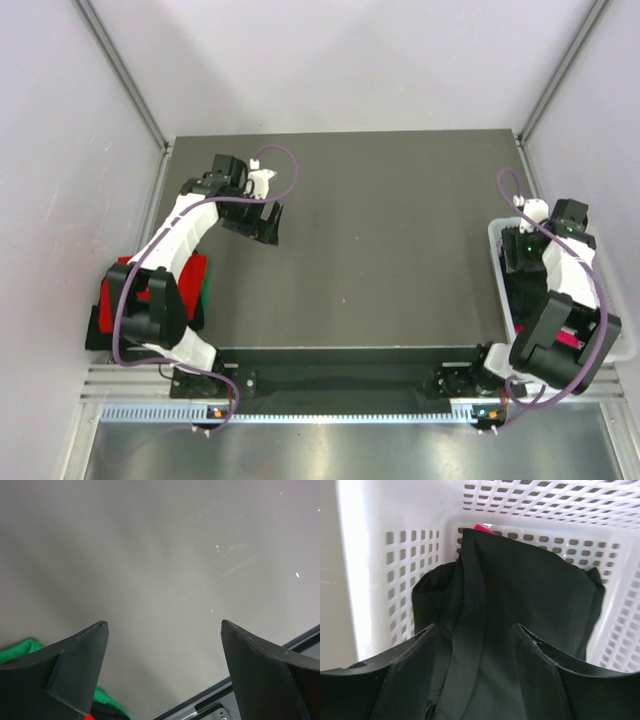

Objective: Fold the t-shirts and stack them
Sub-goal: Grab the tshirt from the pile

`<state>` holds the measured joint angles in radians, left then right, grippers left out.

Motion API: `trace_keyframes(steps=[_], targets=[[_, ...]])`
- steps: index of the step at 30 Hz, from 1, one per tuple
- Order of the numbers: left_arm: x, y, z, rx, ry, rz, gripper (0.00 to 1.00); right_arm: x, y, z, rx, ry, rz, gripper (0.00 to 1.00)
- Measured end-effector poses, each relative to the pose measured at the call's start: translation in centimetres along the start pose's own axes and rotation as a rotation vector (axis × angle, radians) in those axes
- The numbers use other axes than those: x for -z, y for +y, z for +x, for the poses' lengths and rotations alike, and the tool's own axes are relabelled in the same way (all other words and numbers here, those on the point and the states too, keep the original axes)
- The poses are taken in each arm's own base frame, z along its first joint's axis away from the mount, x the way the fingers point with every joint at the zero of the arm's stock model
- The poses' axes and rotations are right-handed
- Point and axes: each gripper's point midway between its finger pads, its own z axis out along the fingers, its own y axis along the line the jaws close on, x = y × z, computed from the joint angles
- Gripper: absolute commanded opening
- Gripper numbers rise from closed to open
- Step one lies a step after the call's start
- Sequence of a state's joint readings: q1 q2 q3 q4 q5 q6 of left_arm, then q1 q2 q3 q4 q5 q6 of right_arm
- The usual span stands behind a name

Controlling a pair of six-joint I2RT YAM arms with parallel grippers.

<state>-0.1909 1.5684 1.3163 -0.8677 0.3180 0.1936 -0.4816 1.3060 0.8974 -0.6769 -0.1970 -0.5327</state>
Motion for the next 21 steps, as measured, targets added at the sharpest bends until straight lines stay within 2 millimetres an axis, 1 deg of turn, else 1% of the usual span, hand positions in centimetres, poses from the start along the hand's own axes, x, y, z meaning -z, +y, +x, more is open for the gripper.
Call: trace_keyframes(steps=[2, 3, 5, 6, 10, 12, 13, 15, 17, 19, 21], targets=[[0.1, 0.3, 0.0, 0.004, -0.001, -0.017, 0.98, -0.6, 0.0, 0.3, 0.001, 0.017, -0.014, 0.45], [0.1, 0.4, 0.0, 0.01, -0.003, -0.027, 0.99, -1.0, 0.0, 0.5, -0.003, 0.029, -0.024, 0.3], [0.2, 0.7, -0.1, 0.024, -0.007, -0.049, 0.98, -1.6, 0.0, 1.0, -0.005, 0.047, -0.039, 0.15], [0.2, 0.9, -0.3, 0.037, -0.012, -0.06, 0.98, -1.7, 0.0, 1.1, -0.008, 0.052, -0.042, 0.0], [0.2, 1.7, -0.7, 0.084, -0.03, -0.115, 0.98, -1.8, -0.1, 1.2, -0.014, 0.051, -0.049, 0.0], [0.3, 2.4, -0.8, 0.105, -0.035, -0.154, 0.99, -1.5, -0.1, 1.0, -0.012, 0.045, -0.048, 0.0], [0.4, 2.8, -0.8, 0.116, -0.039, -0.169, 0.99, -1.1, -0.2, 0.7, -0.008, 0.037, -0.043, 0.0], [0.6, 3.4, -1.0, 0.143, -0.053, -0.179, 0.99, 0.5, -0.6, -0.5, 0.007, 0.0, -0.02, 0.0], [0.8, 4.2, -1.1, 0.169, -0.076, -0.187, 0.93, 3.4, -1.5, -3.0, 0.041, -0.085, 0.035, 0.0], [1.2, 4.7, -1.1, 0.187, -0.087, -0.188, 0.89, 7.9, -2.6, -6.8, 0.09, -0.229, 0.122, 0.0], [1.2, 4.7, -1.1, 0.19, -0.092, -0.174, 0.88, 13.1, -3.2, -10.4, 0.143, -0.383, 0.2, 0.0]])
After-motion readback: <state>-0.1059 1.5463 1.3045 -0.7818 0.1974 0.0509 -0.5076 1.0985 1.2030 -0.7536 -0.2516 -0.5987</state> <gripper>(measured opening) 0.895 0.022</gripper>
